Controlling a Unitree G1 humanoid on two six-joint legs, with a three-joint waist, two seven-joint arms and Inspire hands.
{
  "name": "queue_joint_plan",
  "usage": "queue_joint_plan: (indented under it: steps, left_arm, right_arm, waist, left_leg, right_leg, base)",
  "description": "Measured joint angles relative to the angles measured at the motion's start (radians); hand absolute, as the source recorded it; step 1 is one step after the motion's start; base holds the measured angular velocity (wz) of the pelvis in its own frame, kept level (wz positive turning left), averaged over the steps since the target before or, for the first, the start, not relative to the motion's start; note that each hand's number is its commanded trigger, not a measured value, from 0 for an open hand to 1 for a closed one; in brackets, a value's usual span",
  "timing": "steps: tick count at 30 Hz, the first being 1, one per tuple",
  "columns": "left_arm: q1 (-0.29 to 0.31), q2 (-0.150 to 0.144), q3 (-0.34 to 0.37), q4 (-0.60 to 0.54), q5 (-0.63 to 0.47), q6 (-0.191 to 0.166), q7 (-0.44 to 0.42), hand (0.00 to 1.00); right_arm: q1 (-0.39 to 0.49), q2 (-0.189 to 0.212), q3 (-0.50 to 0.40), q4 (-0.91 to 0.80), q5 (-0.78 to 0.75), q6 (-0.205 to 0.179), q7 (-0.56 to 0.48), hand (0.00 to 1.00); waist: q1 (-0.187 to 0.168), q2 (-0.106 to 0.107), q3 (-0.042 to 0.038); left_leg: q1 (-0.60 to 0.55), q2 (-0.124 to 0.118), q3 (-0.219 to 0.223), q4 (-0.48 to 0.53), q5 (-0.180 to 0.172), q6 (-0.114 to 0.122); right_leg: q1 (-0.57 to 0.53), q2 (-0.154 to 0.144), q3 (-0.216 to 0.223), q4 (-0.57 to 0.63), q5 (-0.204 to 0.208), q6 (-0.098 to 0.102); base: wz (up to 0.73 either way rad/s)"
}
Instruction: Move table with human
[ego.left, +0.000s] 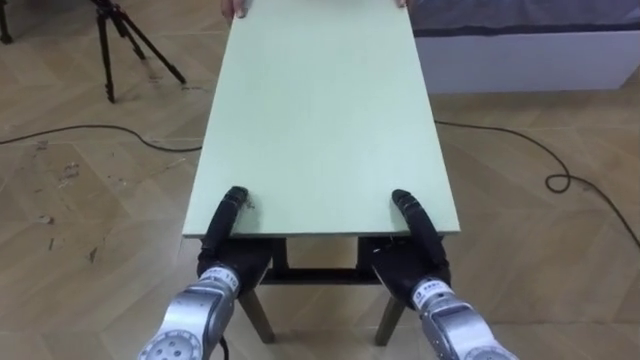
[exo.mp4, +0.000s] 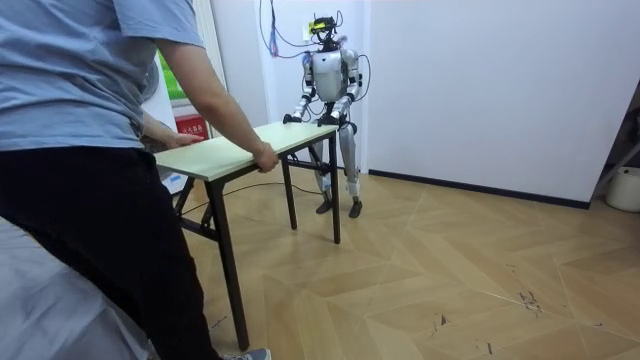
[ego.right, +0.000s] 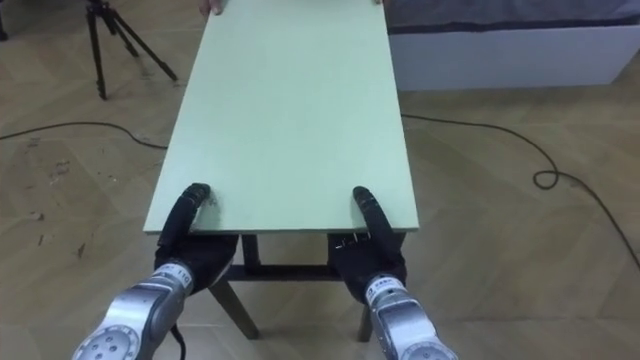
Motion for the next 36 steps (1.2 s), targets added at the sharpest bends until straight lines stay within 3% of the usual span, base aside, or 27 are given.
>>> queue_joint_plan:
  steps: [16,29,36]
  left_arm:
    - [0.0,-0.005,-0.002,0.002,0.042,-0.006,-0.001,1.0]
    - [0.002,-0.005,-0.012,0.025,0.09,0.012,-0.09,1.0]
    - [0.01,-0.005,-0.006,0.025,0.091,0.037,-0.104,1.0]
  right_arm:
    - [-0.002,0.009,0.0,-0.02,-0.022,-0.016,-0.048,1.0]
    - [0.0,-0.002,-0.01,-0.022,-0.025,-0.014,-0.036,1.0]
    - [0.0,-0.01,-0.028,-0.027,-0.035,0.01,-0.03,1.0]
  waist:
    - [0.0,0.0,-0.0001]
    - [-0.001,0.002,-0.001]
    - [-0.003,0.007,-0.0103]
  left_leg:
    - [0.013,0.001,0.0,-0.008,0.0,0.0]
    - [0.01,0.0,0.004,-0.006,0.0,0.0]
    - [0.004,0.0,0.003,-0.005,0.0,0.0]
  right_leg:
    - [0.008,0.002,-0.005,-0.001,0.0,0.0]
    - [0.002,0.004,-0.006,-0.003,0.0,0.0]
    - [-0.003,0.004,-0.007,-0.003,0.0,0.0]
  base:
    - [-0.01]
    - [-0.02]
    - [0.0]
